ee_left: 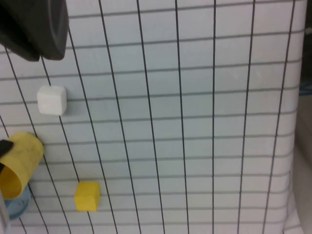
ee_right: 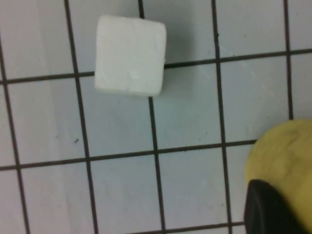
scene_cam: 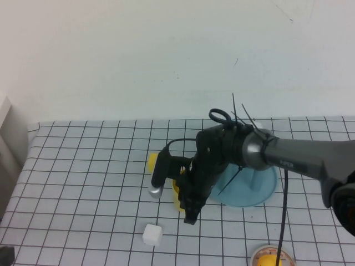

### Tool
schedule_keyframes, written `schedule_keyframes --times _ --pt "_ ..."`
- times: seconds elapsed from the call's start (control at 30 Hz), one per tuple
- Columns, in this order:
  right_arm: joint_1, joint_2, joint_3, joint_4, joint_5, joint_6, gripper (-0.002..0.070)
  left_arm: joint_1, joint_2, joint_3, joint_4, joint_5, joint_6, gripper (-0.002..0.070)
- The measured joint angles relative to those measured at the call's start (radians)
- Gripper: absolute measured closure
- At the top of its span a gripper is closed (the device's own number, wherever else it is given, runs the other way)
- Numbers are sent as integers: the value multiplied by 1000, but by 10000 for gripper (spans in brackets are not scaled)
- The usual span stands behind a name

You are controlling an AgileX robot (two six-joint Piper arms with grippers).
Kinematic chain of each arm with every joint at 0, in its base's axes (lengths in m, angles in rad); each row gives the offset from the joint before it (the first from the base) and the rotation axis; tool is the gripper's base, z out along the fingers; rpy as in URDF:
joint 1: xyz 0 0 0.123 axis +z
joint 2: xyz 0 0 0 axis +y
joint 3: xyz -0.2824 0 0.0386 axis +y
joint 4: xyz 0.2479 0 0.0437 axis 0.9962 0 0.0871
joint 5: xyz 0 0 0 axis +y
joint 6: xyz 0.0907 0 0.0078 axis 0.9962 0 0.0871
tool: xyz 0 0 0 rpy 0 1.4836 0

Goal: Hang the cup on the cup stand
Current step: Pick up the cup from the table, then adjust the cup with two arms

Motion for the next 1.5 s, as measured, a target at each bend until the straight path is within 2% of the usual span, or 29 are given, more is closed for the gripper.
schedule_keyframes --times 0.13,0.3,0.4,0.6,0.7,0.83,0.93,1.0,1.1,1.23,1.37,1.5 --pt "0 -66 0 4 21 0 652 0 0 0 2 -58 4 676" --pt "0 -218 0 112 12 -3 653 0 0 0 4 -250 1 676" --pt "0 -317 0 253 -39 -52 653 0 0 0 -19 -389 -28 676" --pt "0 -432 10 666 -81 -311 654 0 0 0 -74 -660 -91 655" --pt "0 -464 54 959 -75 -507 654 0 0 0 -105 -703 -276 568" --pt "2 -476 141 1353 15 -810 654 0 0 0 -105 -665 -527 318" --pt "12 -476 191 1436 56 -899 654 0 0 0 -132 -579 -698 107" --pt "24 -476 210 1453 62 -928 654 0 0 0 -167 -525 -802 39" --pt "46 -459 217 1465 96 -944 654 0 0 0 -290 -461 -935 -3" --pt "86 -450 219 1465 144 -986 654 0 2 0 -528 -438 -967 -15" --pt "126 -451 219 1466 169 -1010 654 0 2 0 -748 -434 -895 -17" --pt "173 -451 219 1466 178 -1060 654 0 2 0 -975 -411 -721 -17"
